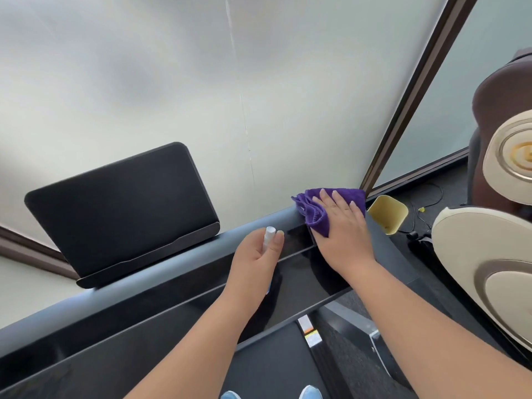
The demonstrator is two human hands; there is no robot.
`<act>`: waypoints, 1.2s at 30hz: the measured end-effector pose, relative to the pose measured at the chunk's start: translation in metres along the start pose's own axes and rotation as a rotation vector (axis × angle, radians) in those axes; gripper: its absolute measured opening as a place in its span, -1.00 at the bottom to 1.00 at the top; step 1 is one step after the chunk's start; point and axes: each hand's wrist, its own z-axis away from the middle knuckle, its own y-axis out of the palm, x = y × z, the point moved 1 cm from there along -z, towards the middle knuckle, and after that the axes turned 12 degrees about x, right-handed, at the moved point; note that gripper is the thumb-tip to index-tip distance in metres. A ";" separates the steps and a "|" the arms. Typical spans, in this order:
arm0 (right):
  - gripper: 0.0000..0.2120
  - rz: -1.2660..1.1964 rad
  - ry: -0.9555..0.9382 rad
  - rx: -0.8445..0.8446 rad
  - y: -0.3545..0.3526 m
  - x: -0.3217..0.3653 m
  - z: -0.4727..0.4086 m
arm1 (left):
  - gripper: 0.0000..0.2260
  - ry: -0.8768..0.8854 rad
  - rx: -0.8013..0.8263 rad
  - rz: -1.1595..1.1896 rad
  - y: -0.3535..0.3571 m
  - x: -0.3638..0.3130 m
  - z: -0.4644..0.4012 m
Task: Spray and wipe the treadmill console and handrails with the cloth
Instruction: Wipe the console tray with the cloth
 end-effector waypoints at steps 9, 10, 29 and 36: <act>-0.44 -0.076 0.035 0.038 0.005 0.021 -0.003 | -0.49 0.087 -0.040 0.003 0.012 0.001 0.006; -0.43 -0.087 0.004 0.066 0.010 0.027 -0.004 | -0.44 0.093 -0.059 0.009 0.013 0.003 0.006; -0.84 -1.459 0.295 -0.402 -0.086 0.022 0.066 | -0.47 -0.217 -0.105 -0.305 0.051 -0.017 -0.001; -0.72 -1.590 0.349 -0.477 -0.085 0.004 0.092 | -0.56 -0.264 -0.133 -0.375 0.067 -0.022 -0.004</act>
